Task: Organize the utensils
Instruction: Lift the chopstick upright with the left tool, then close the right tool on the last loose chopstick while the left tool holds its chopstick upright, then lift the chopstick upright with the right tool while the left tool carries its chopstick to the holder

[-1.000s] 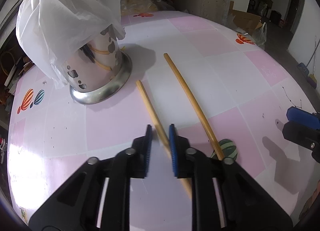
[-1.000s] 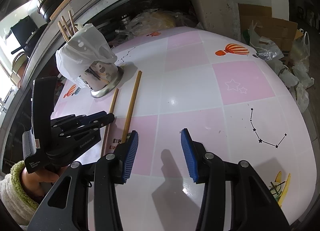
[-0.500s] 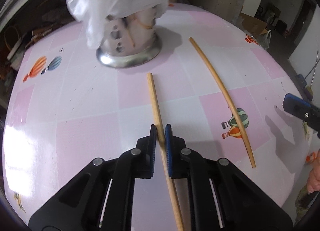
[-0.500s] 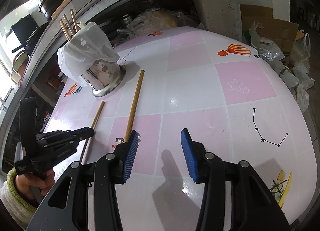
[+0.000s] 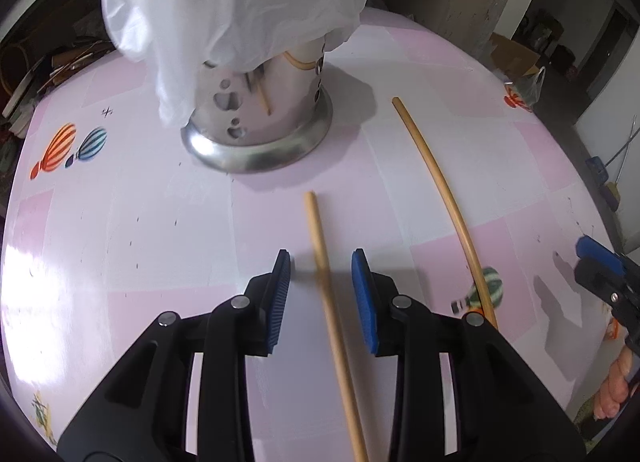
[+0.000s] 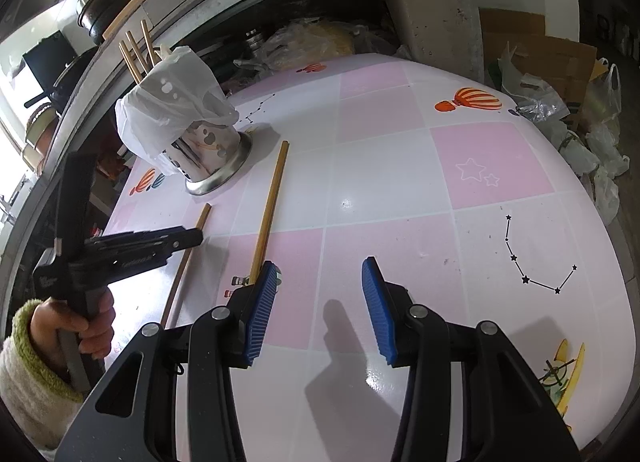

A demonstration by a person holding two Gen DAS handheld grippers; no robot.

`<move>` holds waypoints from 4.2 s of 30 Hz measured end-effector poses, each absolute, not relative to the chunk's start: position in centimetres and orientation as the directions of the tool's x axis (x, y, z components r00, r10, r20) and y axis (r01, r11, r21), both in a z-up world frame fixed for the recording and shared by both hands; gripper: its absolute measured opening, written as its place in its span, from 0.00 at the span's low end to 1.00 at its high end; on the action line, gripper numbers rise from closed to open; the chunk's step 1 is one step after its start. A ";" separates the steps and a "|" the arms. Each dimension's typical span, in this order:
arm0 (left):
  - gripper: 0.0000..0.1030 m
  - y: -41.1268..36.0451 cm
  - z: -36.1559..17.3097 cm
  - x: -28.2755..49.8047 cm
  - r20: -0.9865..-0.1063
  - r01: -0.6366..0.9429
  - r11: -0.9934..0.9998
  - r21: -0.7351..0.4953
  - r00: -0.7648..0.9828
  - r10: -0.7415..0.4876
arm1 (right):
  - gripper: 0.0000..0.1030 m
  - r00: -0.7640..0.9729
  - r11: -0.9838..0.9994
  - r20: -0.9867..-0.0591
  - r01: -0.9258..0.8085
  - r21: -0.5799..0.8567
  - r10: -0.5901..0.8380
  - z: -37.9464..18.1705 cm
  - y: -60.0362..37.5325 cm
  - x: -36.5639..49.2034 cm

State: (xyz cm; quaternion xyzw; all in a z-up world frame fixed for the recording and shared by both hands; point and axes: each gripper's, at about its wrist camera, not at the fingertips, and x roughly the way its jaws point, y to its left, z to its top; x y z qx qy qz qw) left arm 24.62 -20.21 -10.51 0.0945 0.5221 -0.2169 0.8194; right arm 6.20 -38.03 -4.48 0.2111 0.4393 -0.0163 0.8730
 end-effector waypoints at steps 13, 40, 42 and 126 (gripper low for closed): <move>0.11 -22.3 -10.8 25.8 -0.897 0.423 0.906 0.031 0.411 -0.162 | 0.43 0.615 0.909 -0.773 0.215 0.357 0.158 -4.4 -38.1 6.4; 0.05 -9.7 1.1 20.9 -0.606 0.384 0.871 -0.307 0.627 -0.490 | 0.43 0.626 0.914 -0.741 0.108 0.391 0.243 -1.9 -36.9 10.9; 0.05 -8.6 2.1 20.3 -0.583 0.376 0.873 -0.312 0.649 -0.488 | 0.43 0.615 0.915 -0.744 0.088 0.393 0.261 -1.8 -36.6 12.6; 0.05 -8.3 17.7 20.2 -0.267 0.444 0.861 -0.246 0.823 -0.501 | 0.06 0.850 0.925 -0.491 0.012 0.379 0.191 8.0 -37.8 5.3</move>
